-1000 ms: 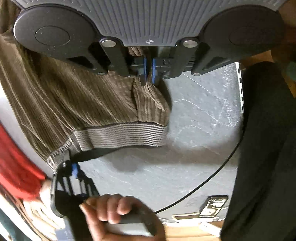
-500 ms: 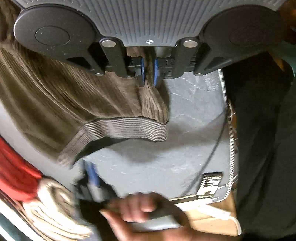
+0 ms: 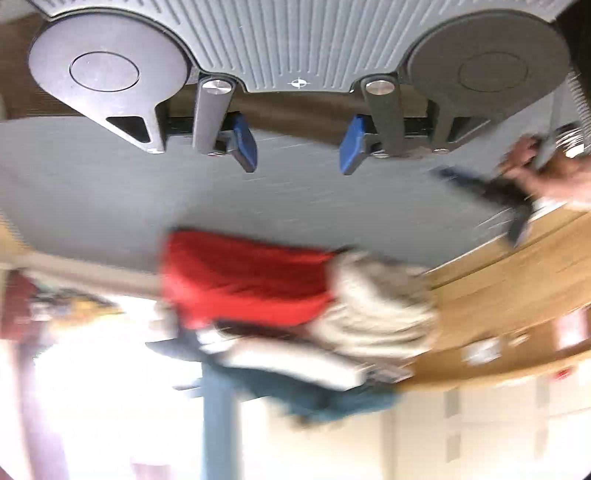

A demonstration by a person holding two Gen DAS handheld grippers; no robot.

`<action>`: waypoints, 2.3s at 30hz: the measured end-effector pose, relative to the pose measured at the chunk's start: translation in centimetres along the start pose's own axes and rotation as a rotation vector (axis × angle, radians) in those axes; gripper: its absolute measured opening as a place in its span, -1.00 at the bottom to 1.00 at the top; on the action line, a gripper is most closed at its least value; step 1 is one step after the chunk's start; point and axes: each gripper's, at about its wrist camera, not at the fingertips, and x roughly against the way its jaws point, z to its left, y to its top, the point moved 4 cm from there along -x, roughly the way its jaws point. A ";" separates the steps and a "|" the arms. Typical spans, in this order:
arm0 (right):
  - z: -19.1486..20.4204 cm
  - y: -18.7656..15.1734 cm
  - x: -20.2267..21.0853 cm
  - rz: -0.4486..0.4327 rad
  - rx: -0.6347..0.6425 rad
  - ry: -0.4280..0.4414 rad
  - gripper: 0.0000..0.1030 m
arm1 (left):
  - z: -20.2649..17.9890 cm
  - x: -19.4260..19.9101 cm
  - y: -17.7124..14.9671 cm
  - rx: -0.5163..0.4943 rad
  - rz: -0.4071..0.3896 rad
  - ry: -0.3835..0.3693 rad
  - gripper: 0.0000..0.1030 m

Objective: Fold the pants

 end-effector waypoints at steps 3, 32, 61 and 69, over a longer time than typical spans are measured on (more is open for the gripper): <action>-6.9 -1.2 1.8 0.022 -0.005 -0.178 0.06 | -0.9 -1.9 0.4 -0.028 -0.004 0.005 0.17; -21.2 -11.0 3.4 0.191 -0.365 -0.578 0.03 | -4.3 -12.3 -0.4 -0.417 0.044 0.124 -0.64; -22.9 -12.6 5.1 0.130 -0.658 -0.496 -0.13 | -13.0 9.7 -21.5 -0.907 0.155 0.005 -1.00; -26.2 -15.2 5.6 0.129 -0.890 -0.492 -0.13 | -12.7 6.7 -19.2 -0.772 0.170 -0.061 -0.82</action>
